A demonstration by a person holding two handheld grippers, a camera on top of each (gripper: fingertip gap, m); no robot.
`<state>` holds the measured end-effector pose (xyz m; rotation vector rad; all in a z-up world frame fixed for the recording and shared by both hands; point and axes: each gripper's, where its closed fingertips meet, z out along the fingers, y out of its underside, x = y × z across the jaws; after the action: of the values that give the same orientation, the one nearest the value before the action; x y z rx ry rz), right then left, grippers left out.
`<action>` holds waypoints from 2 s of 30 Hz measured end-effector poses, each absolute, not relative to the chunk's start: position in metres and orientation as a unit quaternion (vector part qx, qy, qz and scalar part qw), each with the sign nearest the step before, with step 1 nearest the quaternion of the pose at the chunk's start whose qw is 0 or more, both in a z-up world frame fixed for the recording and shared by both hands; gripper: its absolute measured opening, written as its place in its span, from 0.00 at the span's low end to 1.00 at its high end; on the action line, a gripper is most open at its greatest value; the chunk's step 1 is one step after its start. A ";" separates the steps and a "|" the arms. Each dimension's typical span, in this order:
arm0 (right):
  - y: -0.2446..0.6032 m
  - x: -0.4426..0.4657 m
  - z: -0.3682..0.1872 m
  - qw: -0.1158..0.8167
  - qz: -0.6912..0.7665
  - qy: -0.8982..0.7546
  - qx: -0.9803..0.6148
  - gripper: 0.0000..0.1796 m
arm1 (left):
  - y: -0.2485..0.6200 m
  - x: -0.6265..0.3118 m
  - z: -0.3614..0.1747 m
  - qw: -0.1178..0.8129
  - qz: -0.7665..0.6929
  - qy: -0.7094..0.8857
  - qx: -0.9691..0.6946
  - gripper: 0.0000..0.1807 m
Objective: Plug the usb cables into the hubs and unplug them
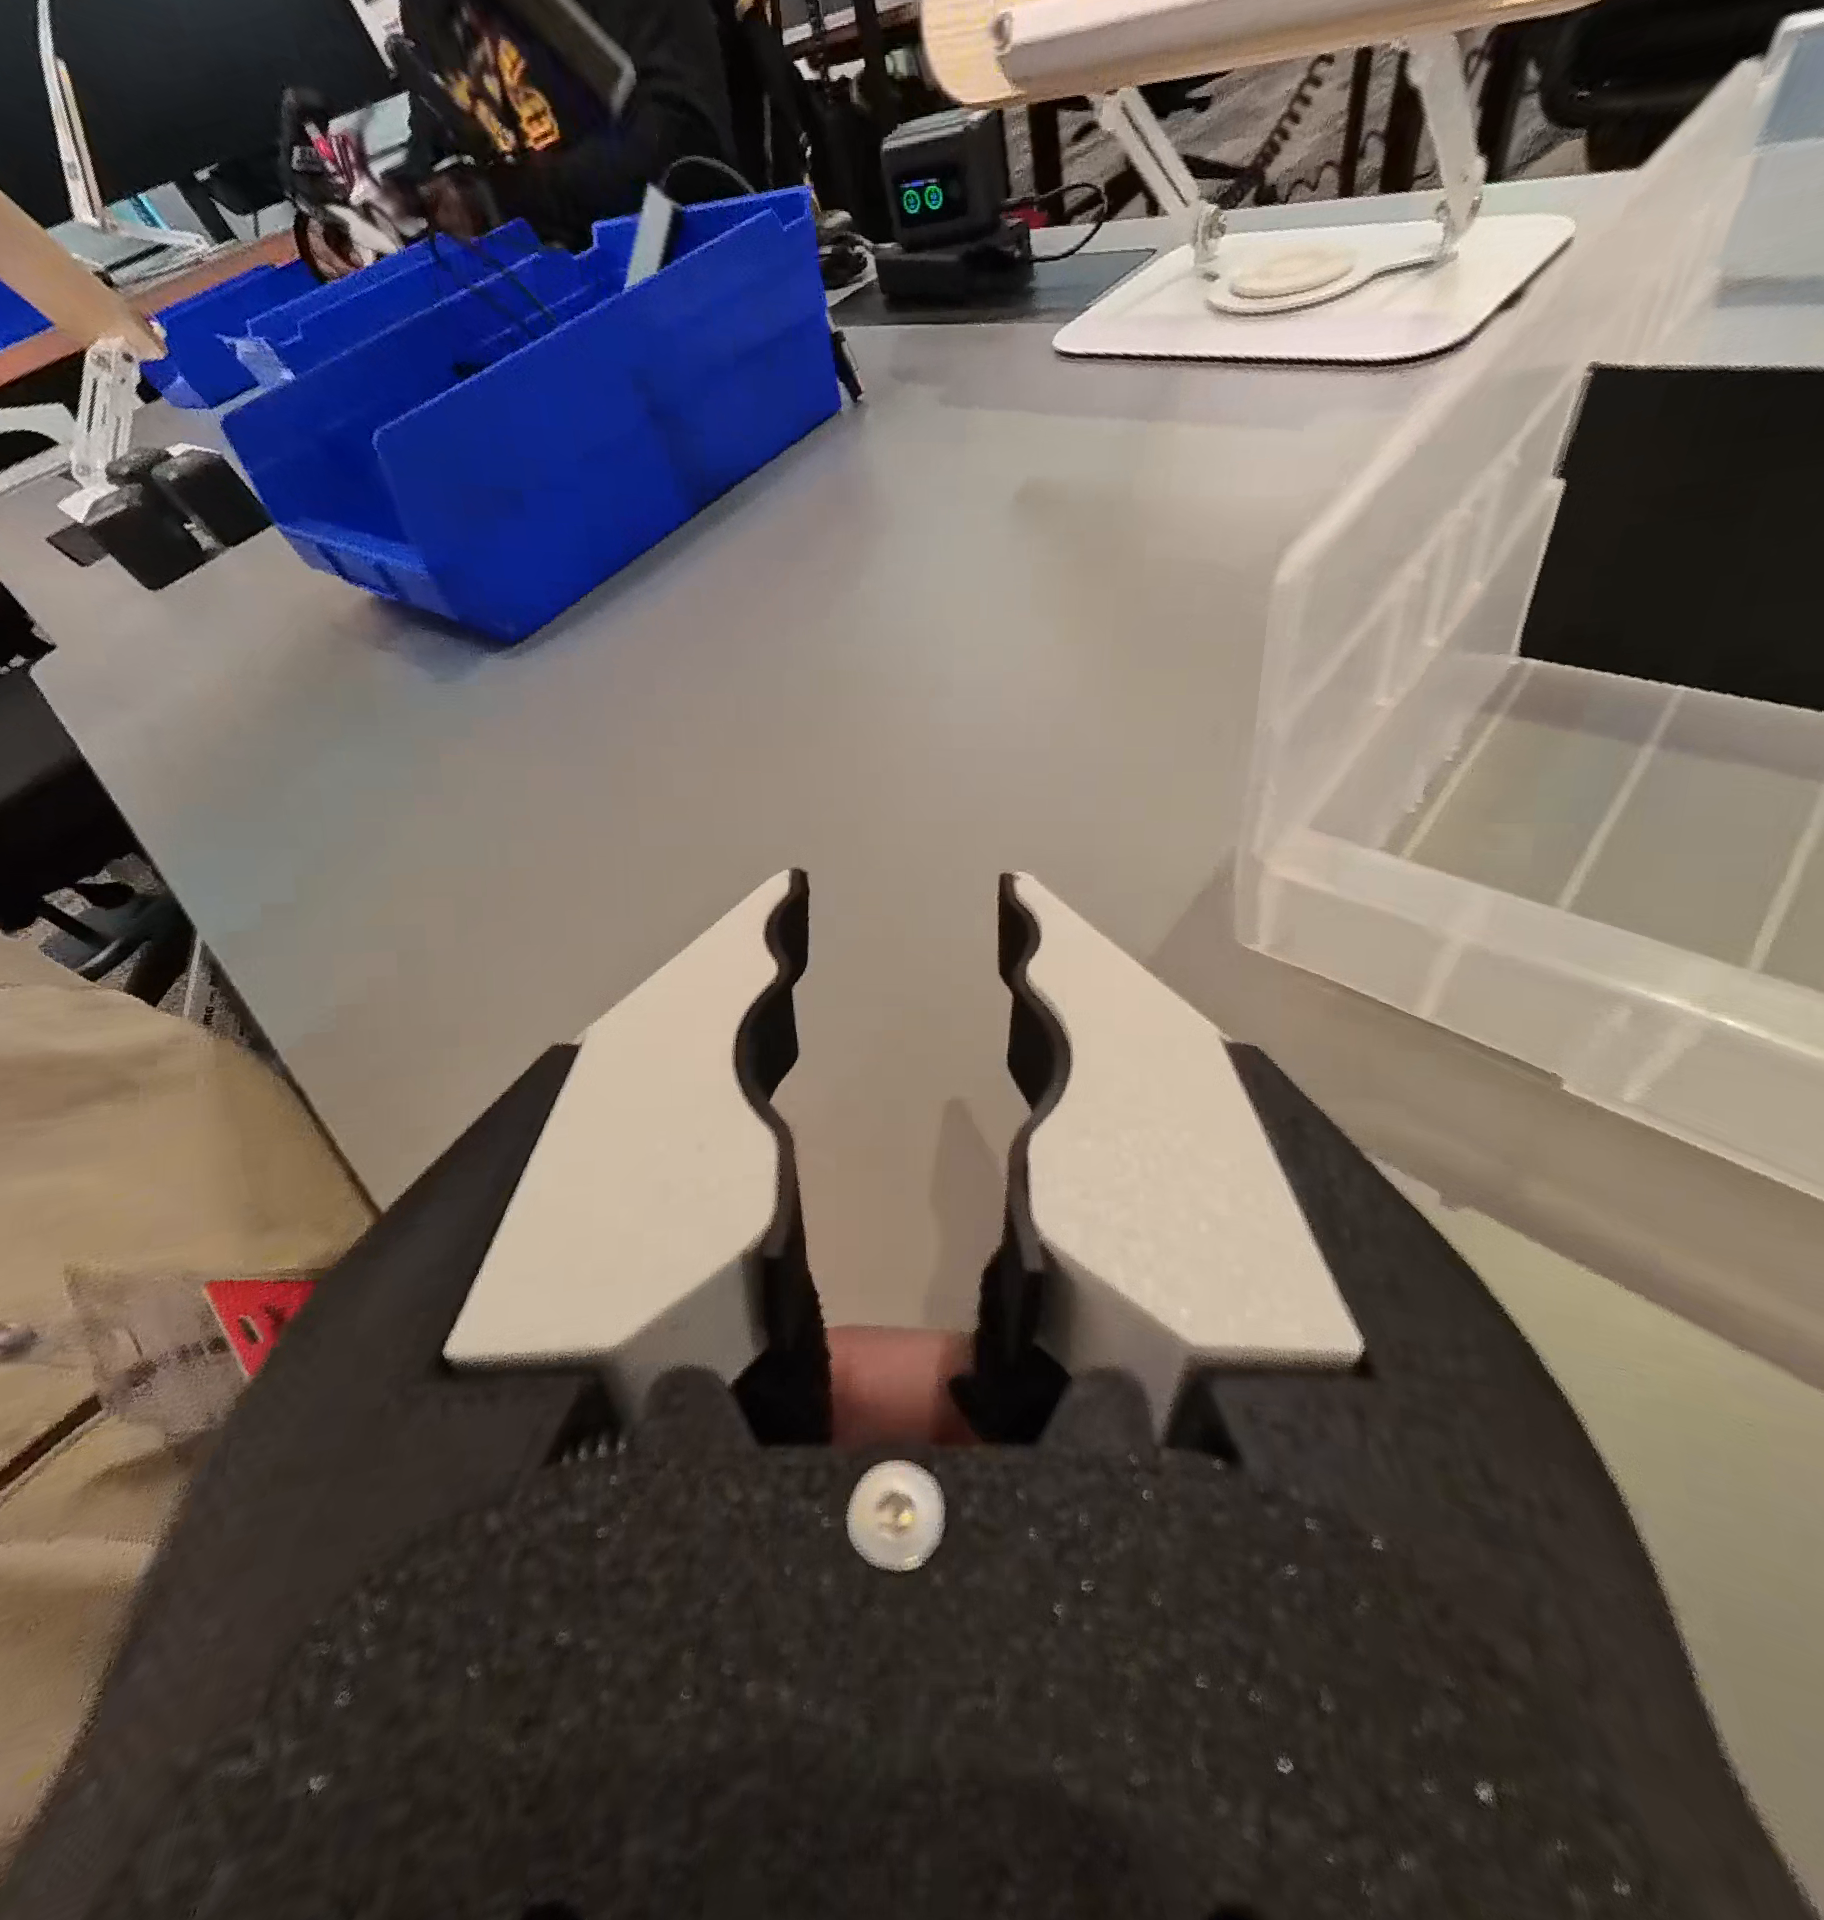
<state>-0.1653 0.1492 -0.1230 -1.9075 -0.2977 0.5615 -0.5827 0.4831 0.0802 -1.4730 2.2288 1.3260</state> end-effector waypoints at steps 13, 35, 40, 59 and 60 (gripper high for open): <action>0.126 -0.193 -0.095 0.580 0.188 -0.158 -0.777 0.20 | 0.352 -0.548 0.374 0.358 0.604 0.574 -0.422 0.16; 0.134 -0.232 0.025 0.668 0.099 -0.254 -0.692 0.28 | 0.238 -0.388 0.213 0.290 0.547 0.747 -0.244 0.16; 0.174 -0.265 0.054 0.626 0.017 -0.336 -0.703 0.26 | 0.241 -0.354 0.163 0.266 0.546 0.767 -0.207 0.16; 0.181 -0.263 0.047 0.676 -0.021 -0.296 -0.674 0.25 | 0.257 -0.340 0.113 0.232 0.456 0.818 -0.263 0.16; 0.183 -0.262 0.047 0.677 -0.011 -0.291 -0.676 0.26 | 0.253 -0.338 0.111 0.232 0.446 0.823 -0.265 0.16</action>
<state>-0.2618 0.1833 0.0469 -1.5203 -0.6548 -0.0249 -0.3380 0.2533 0.1106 -0.7293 2.2621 1.2251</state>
